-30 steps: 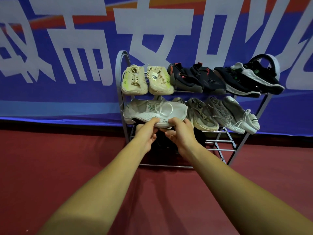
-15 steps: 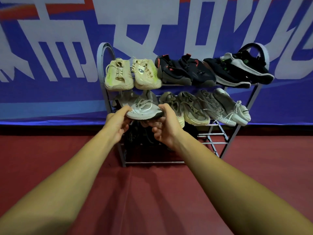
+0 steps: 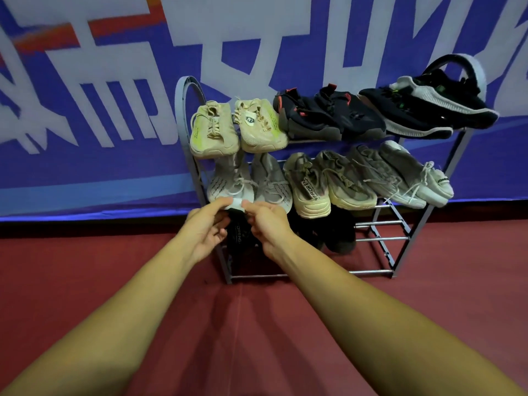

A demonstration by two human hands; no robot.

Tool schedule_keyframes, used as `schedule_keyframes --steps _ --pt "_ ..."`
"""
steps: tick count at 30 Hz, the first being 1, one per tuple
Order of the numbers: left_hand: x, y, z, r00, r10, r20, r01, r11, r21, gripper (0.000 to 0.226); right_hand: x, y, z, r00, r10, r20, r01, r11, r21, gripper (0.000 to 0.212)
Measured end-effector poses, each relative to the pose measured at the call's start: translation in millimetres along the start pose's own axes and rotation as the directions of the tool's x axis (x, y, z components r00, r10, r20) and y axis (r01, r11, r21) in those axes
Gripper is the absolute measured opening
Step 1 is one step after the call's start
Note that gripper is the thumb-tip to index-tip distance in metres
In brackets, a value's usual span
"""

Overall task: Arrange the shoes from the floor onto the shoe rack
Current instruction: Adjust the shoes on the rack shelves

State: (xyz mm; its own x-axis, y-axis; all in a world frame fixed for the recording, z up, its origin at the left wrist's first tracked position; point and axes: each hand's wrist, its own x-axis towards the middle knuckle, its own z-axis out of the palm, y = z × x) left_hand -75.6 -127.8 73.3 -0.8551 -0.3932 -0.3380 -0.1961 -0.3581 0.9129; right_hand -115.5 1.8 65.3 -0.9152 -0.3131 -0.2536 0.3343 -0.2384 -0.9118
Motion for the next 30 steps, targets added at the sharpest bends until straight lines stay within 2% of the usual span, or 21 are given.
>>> schedule_keyframes --steps 3,6,9,13,17,19,22,26,30 --pt "4 -1 -2 0.999 -0.026 -0.031 0.025 0.999 -0.034 0.011 2 0 6 0.999 -0.041 0.012 0.041 0.999 0.025 0.004" --pt "12 -3 1 0.995 -0.042 -0.088 0.033 0.993 -0.109 0.015 5 0 10 0.998 -0.056 0.029 0.057 0.998 -0.036 0.017" --pt "21 -5 0 0.991 -0.047 -0.122 0.033 0.993 -0.116 0.016 6 3 12 0.998 -0.014 0.063 0.017 0.999 -0.039 0.013" --pt "30 -10 -7 0.988 -0.074 -0.135 0.059 0.992 -0.113 0.016 7 8 9 0.998 0.014 0.061 -0.011 0.999 -0.048 0.034" --pt "33 -13 -11 0.988 -0.086 -0.130 0.070 0.990 -0.121 0.016 7 12 -4 0.995 0.064 0.075 -0.054 0.990 -0.127 0.014" --pt "34 -16 -11 0.986 -0.097 -0.138 0.080 0.989 -0.122 0.016 5 15 -15 0.989 0.140 0.039 -0.133 0.980 -0.150 0.027" --pt "32 -19 -9 0.983 -0.109 -0.147 0.089 0.987 -0.134 0.013 5 13 -31 0.973 0.220 -0.070 -0.224 0.972 -0.067 0.046" --pt "31 -18 -5 0.985 -0.111 -0.131 0.089 0.983 -0.162 0.013 16 11 -36 0.971 0.166 -0.172 -0.152 0.984 0.093 0.029" --pt "34 -19 -8 0.986 -0.130 -0.108 0.108 0.976 -0.192 0.013 26 10 -33 0.970 0.226 -0.087 -0.203 0.954 0.219 0.008"
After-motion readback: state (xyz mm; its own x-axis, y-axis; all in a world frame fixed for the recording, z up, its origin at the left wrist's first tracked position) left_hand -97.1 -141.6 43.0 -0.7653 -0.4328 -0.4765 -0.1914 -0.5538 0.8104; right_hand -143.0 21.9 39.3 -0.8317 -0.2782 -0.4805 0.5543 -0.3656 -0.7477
